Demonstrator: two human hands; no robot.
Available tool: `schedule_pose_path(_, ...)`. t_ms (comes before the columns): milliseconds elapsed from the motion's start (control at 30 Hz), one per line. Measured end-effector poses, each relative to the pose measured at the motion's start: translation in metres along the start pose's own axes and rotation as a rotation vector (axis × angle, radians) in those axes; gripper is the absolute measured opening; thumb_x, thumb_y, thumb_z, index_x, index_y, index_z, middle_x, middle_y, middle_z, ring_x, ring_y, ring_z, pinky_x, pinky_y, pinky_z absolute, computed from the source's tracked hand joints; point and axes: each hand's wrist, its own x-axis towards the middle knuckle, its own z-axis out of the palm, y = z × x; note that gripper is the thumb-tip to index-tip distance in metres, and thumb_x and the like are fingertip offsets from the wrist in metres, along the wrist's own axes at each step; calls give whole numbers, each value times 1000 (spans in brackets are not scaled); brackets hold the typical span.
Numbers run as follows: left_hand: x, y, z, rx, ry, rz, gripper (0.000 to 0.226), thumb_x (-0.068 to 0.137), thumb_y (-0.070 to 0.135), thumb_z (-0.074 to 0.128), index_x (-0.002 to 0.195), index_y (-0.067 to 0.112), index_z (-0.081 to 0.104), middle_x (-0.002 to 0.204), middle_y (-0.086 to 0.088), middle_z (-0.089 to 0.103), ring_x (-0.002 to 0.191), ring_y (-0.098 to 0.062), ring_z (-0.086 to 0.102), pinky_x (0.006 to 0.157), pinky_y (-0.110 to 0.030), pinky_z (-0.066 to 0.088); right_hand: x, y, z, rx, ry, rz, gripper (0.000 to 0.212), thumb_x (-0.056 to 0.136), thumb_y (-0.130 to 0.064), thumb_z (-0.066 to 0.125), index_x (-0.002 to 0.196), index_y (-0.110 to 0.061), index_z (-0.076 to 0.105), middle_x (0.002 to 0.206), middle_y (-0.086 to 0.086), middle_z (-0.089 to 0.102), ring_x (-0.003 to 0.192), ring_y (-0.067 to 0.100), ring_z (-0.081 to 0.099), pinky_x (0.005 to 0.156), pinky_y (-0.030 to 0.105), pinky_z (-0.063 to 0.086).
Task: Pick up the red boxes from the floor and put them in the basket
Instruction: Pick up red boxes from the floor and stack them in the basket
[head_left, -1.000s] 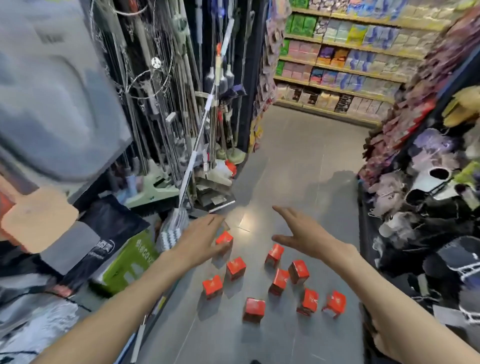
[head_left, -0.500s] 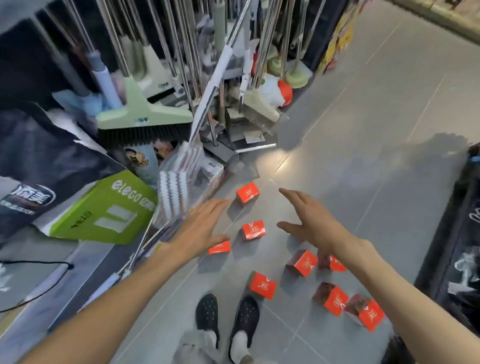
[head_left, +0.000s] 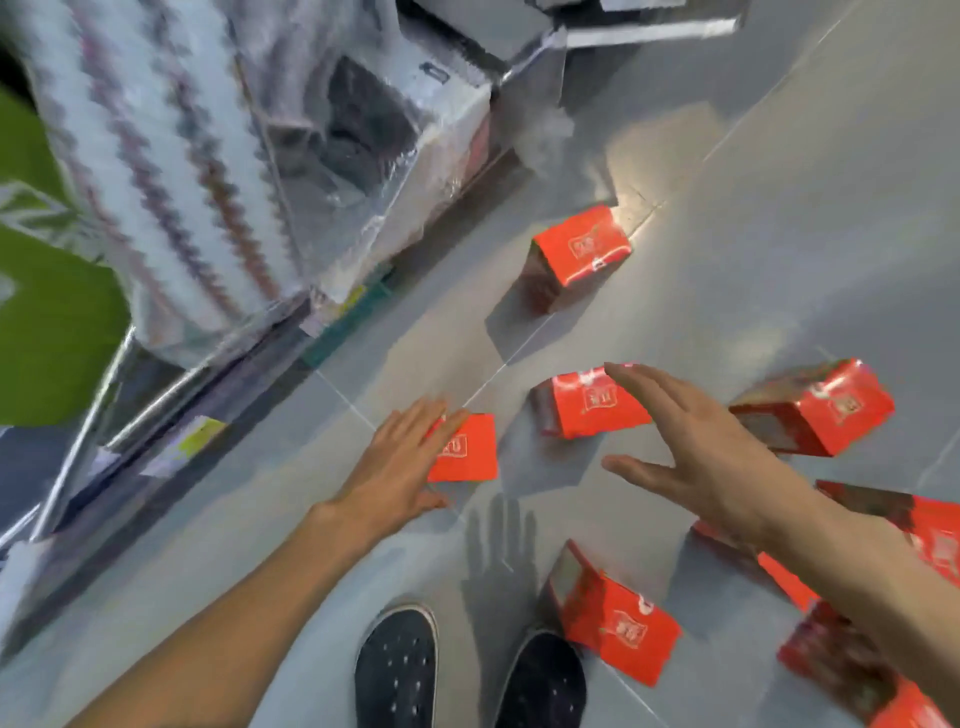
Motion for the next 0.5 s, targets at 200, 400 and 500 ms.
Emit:
schedule_pose_path(200, 10, 6, 4, -148, 97, -26, 97, 72, 48, 82, 151, 27, 28, 140, 0, 44, 127, -24, 41, 105, -43, 39, 2, 14, 20, -6, -17, 41, 82, 86, -44, 70, 152, -19, 28, 153, 5, 37, 138, 20, 34, 111, 20, 19)
schedule_pose_path(400, -16, 29, -45, -259, 125, -64, 94, 75, 49, 79, 151, 34, 26, 138, 13, 41, 123, -13, 39, 98, -35, 45, 24, 19, 20, 77, -64, 110, 82, 90, -61, 56, 154, -28, 17, 159, 3, 26, 148, 20, 17, 119, 44, 24)
schedule_pose_path(500, -26, 24, -47, -277, 144, -102, 94, 75, 54, 78, 150, 40, 23, 138, 20, 38, 123, -7, 36, 98, -30, 43, 43, 45, 43, 26, -104, 120, 89, 86, -71, 51, 155, -29, 14, 161, 4, 22, 150, 24, 10, 119, 52, 19)
